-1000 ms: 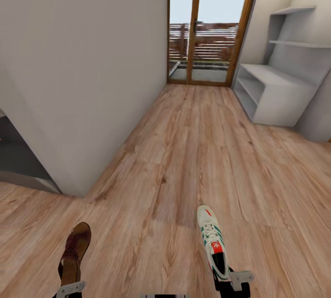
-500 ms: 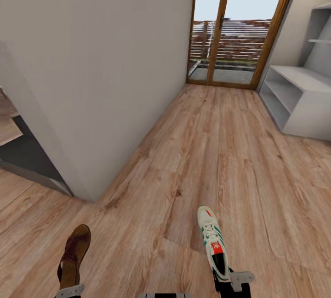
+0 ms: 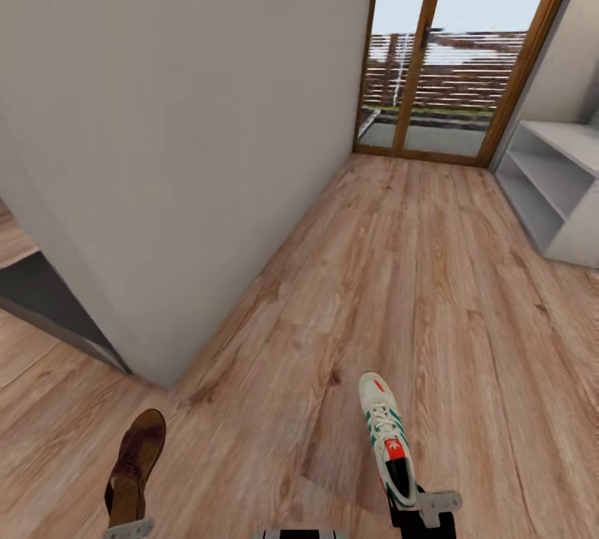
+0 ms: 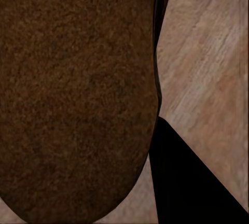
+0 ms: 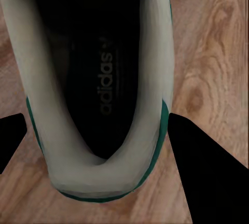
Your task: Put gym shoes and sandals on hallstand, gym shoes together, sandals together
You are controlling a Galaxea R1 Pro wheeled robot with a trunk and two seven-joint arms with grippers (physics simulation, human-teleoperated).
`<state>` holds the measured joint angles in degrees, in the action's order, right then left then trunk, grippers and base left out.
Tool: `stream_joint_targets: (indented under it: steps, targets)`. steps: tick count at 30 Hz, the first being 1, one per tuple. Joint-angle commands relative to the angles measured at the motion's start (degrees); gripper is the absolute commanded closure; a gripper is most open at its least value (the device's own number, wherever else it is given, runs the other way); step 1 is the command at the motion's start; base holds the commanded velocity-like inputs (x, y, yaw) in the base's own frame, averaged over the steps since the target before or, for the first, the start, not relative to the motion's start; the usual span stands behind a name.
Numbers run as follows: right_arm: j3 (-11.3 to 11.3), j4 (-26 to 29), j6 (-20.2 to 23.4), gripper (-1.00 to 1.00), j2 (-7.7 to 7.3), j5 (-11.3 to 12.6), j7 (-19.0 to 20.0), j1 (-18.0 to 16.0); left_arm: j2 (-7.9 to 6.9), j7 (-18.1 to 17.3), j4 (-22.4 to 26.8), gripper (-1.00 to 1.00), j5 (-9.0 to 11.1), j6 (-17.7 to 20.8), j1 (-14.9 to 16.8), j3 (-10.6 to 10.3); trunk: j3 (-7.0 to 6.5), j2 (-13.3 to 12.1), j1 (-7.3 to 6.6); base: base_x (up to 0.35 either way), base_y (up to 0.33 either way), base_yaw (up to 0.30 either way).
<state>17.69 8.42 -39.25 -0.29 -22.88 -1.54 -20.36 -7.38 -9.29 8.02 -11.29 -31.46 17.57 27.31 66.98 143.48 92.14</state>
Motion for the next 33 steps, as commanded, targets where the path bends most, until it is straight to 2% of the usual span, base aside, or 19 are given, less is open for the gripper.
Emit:
stream_joint_targets:
  steps: [1, 11, 28, 33]
  targets:
    - [0.4, -0.1, -0.2, 1.00, 0.00, -0.5, -0.1, 0.0, 0.00, -0.2, 0.0, 1.00, -0.6, -0.2, 0.0, 0.5, 0.03, 0.0, 0.02, 0.307, -0.145, -0.211]
    - [0.3, -0.1, -0.2, 1.00, 0.05, -0.5, 0.0, 0.0, 0.00, -0.2, 0.0, 1.00, -0.6, -0.2, 0.0, 0.6, -0.13, 0.0, 0.02, 0.302, -0.161, -0.259]
    - [0.2, -0.1, -0.1, 1.00, 0.13, -0.8, 0.1, -0.1, 0.00, -0.2, 0.0, 1.00, -0.7, -0.2, 0.0, 0.5, -0.15, 0.0, 0.02, 0.327, -0.120, -0.016]
    - [0.2, -0.1, -0.1, 1.00, 0.07, -0.7, 0.0, 0.0, 0.00, -0.2, 0.0, 1.00, -0.6, -0.2, 0.0, 0.6, -0.15, 0.0, 0.02, 0.329, -0.117, -0.160]
